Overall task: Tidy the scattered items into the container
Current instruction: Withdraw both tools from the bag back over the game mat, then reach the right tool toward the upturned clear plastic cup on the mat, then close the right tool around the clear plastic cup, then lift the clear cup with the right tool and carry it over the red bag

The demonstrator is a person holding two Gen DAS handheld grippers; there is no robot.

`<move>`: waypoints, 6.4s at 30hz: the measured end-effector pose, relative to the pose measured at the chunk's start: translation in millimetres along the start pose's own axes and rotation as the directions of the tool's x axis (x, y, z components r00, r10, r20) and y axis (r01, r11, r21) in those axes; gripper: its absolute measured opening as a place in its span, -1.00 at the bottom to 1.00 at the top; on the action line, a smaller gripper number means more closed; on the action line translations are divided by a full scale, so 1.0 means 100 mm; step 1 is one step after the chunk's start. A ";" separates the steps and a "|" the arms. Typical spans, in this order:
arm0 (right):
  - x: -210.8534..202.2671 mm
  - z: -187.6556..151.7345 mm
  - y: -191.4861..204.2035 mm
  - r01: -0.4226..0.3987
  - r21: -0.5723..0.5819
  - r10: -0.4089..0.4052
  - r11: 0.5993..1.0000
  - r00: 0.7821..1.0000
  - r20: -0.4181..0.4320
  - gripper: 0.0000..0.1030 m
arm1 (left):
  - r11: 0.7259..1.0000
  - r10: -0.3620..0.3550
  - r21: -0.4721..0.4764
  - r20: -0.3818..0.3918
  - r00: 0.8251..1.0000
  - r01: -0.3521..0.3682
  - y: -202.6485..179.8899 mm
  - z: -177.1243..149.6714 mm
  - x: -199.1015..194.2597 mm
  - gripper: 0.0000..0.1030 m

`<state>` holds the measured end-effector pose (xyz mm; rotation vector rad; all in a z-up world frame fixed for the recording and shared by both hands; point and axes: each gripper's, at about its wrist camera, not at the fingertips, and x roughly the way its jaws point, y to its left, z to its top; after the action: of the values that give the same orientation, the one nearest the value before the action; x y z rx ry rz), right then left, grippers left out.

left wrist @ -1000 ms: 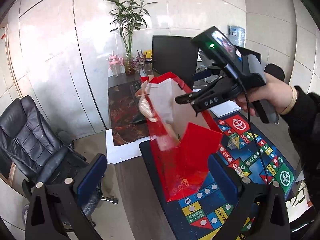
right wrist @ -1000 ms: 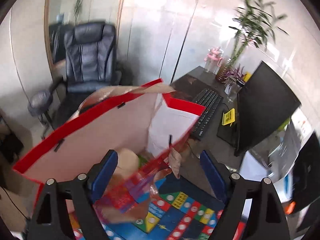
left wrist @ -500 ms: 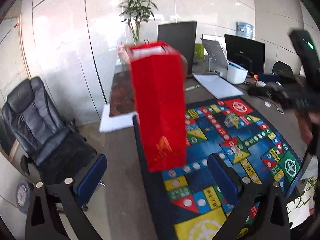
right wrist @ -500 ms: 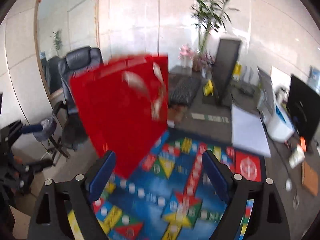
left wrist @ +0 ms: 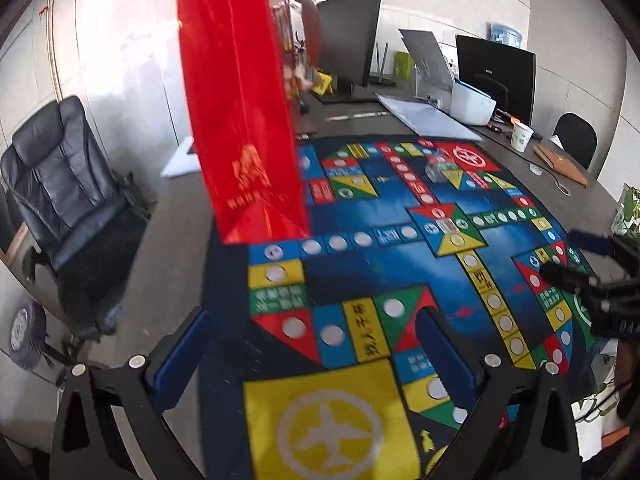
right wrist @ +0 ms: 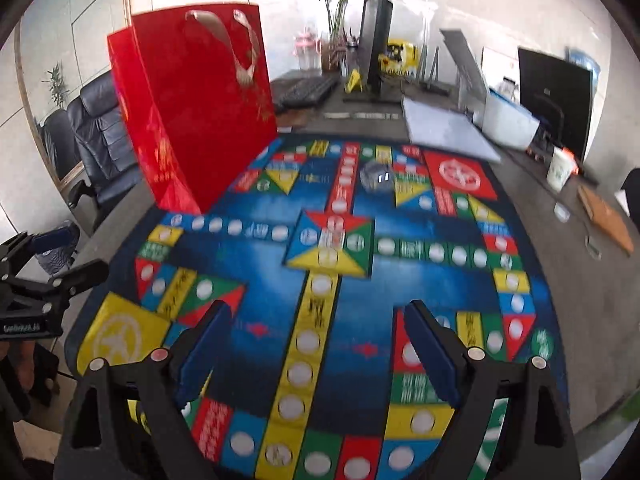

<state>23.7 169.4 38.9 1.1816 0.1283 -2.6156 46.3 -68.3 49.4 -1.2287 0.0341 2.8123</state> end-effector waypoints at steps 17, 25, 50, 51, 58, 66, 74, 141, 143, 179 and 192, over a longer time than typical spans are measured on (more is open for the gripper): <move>0.16 -0.10 -0.22 -0.007 0.046 0.009 0.999 0.999 -0.034 0.77 | 1.000 -0.026 0.002 -0.049 0.998 0.026 -0.17 -0.03 0.18 1.00; 0.37 0.02 -0.40 0.025 0.033 -0.023 0.999 0.998 -0.053 0.77 | 0.999 -0.047 0.004 -0.068 0.997 0.047 -0.25 0.00 0.41 1.00; 1.63 1.50 -0.68 0.124 -0.060 -0.129 0.990 0.988 -0.082 0.77 | 0.995 -0.095 0.013 -0.102 0.990 0.097 -0.62 0.80 1.68 1.00; 1.71 1.52 -0.69 0.126 -0.056 -0.131 0.990 0.987 -0.097 0.77 | 0.995 -0.102 0.004 -0.106 0.989 0.103 -0.61 0.78 1.70 1.00; 2.08 1.55 -0.68 0.120 -0.057 -0.128 0.991 0.981 -0.147 0.77 | 0.994 -0.109 0.017 -0.117 0.987 0.112 -0.66 0.70 1.78 1.00; 2.25 1.52 -0.68 0.126 -0.045 -0.132 0.991 0.975 -0.181 0.77 | 0.994 -0.108 0.019 -0.117 0.987 0.111 -0.66 0.71 1.79 1.00; 2.34 1.50 -0.72 0.112 -0.029 -0.116 0.993 0.974 -0.197 0.79 | 0.996 -0.075 0.047 -0.128 0.989 0.081 -0.71 0.70 1.81 1.00; 0.23 0.38 0.30 -0.131 -0.070 0.128 0.989 0.991 -0.044 0.12 | 0.983 -0.060 -0.176 -0.072 0.996 0.047 0.57 -0.09 0.12 1.00; 0.21 0.37 0.33 -0.135 -0.069 0.132 0.988 0.990 -0.046 0.12 | 0.985 -0.058 -0.166 -0.067 0.996 0.046 0.54 -0.09 0.10 1.00; -0.71 2.14 1.39 -0.155 -0.411 0.232 0.899 0.962 0.144 0.12 | 0.961 -0.073 -0.269 -0.007 0.997 0.068 1.12 -0.25 -0.04 0.99; -0.42 3.26 1.66 -0.174 -0.418 0.228 0.891 0.970 0.080 0.12 | 0.952 -0.066 -0.299 -0.005 0.998 0.062 1.23 -0.32 -0.07 0.99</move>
<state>-139.7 -43.3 291.4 0.8305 0.4766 -2.3185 65.3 -192.6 31.8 -1.2769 -0.4393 2.8256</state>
